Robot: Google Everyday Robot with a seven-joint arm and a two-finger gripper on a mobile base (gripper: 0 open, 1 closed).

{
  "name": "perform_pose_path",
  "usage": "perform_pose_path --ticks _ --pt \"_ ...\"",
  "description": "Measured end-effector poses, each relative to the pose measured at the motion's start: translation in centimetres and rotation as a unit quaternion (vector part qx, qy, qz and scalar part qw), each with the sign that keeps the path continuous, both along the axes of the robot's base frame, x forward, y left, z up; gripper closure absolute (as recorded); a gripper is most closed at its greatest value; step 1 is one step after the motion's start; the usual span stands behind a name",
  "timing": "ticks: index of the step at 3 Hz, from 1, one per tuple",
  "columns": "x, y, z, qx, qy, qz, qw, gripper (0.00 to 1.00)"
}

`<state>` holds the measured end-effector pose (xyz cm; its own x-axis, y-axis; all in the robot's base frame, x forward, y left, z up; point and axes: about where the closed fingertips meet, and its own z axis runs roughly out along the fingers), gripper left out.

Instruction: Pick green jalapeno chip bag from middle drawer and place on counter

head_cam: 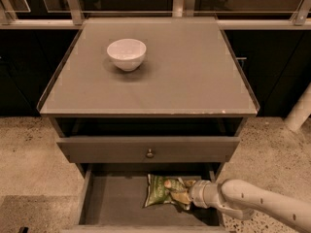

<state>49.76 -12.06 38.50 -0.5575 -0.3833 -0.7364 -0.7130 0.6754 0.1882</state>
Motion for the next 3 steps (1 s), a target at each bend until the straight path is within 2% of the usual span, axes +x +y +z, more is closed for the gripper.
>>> perform_pose_path --ticks 1,2,3 --pt "-0.1 0.1 0.1 0.001 0.000 0.001 1.0000 1.00" --pt "-2.6 -0.2 3.4 0.009 -0.018 0.005 0.9998 1.00" --pt "-6.9 0.0 9.6 -0.010 -0.049 -0.004 0.9987 1.00"
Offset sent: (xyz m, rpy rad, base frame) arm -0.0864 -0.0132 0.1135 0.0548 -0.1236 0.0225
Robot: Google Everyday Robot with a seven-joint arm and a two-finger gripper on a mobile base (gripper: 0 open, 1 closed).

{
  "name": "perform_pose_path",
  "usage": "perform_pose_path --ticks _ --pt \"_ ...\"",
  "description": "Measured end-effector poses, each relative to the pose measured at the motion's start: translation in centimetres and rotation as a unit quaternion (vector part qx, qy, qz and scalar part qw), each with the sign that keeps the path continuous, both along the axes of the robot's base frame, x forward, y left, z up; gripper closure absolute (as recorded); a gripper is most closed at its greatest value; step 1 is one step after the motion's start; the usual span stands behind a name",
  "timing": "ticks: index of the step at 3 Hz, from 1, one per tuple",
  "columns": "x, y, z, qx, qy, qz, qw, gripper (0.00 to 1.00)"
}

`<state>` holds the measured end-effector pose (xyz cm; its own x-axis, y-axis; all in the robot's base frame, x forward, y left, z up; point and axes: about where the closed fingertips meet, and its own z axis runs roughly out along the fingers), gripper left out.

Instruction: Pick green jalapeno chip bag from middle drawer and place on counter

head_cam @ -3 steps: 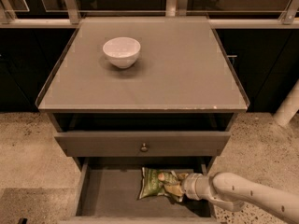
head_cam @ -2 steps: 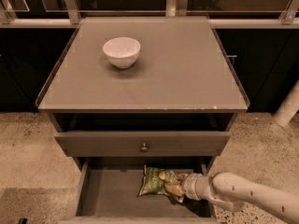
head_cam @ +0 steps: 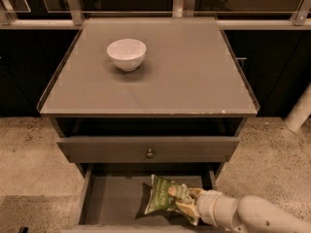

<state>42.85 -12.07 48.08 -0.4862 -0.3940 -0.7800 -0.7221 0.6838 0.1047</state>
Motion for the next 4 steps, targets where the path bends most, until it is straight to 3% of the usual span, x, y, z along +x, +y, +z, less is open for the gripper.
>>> perform_pose_path --ticks 1,2,3,4 --pt "-3.9 1.1 4.8 -0.046 -0.026 -0.013 0.9985 1.00" --pt "-5.6 2.7 10.3 -0.087 -0.060 -0.009 0.9944 1.00" --pt "-5.2 2.7 12.4 -0.112 -0.082 -0.003 0.9903 1.00" --pt "-5.1 2.8 12.5 -0.105 -0.084 0.004 0.9908 1.00"
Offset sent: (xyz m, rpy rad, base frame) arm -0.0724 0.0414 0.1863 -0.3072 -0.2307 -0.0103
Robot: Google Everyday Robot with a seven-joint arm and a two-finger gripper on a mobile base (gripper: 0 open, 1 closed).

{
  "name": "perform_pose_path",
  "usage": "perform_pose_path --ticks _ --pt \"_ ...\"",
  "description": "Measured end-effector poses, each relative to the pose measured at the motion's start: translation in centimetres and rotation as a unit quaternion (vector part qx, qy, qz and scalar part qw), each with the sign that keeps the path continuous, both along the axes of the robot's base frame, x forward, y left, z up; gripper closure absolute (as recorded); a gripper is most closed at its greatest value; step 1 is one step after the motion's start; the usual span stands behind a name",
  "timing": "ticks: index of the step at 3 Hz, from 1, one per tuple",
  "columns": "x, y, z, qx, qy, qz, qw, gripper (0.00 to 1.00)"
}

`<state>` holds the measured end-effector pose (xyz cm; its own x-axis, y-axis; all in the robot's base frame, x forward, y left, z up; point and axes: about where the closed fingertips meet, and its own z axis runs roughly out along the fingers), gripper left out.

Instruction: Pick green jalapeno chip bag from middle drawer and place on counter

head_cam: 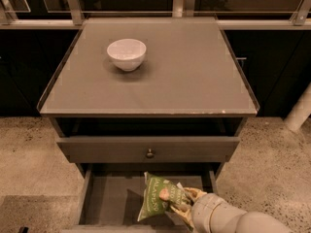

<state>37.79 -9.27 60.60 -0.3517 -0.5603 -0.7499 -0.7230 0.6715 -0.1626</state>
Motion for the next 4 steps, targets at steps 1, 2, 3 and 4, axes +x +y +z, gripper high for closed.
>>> perform_pose_path --ticks 1,2,3,4 --pt "1.7 -3.2 4.0 -0.024 -0.039 0.011 0.9989 1.00" --pt "4.7 -5.7 10.7 -0.058 -0.080 0.050 0.9938 1.00" --pt "6.4 -7.3 15.4 -0.057 -0.107 0.095 0.9881 1.00" --pt "5.6 -6.4 16.3 -0.048 -0.097 0.122 0.9866 1.00"
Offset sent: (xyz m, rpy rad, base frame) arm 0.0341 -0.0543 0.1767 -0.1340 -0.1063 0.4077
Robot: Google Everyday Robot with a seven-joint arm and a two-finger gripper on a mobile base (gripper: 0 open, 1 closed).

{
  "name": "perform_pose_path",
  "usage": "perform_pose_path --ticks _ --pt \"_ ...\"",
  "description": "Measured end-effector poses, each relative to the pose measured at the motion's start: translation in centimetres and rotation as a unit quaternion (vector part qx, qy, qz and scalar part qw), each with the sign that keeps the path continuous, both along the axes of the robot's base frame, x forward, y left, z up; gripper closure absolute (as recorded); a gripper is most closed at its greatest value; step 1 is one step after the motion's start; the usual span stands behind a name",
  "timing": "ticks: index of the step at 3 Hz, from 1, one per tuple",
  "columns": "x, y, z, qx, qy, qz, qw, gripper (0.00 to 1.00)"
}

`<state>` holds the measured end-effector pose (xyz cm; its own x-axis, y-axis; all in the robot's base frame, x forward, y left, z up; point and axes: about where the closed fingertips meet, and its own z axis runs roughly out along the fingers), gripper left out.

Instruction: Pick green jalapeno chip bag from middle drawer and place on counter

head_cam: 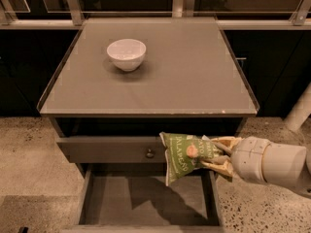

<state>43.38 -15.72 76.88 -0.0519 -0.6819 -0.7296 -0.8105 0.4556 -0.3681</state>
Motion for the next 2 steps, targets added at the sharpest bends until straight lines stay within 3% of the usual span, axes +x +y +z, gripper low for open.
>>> perform_pose_path --ticks 1,2 --pt "0.0 0.0 0.0 0.000 0.000 0.000 1.0000 1.00" --pt "-0.1 0.4 3.8 -0.018 -0.037 0.006 0.9991 1.00"
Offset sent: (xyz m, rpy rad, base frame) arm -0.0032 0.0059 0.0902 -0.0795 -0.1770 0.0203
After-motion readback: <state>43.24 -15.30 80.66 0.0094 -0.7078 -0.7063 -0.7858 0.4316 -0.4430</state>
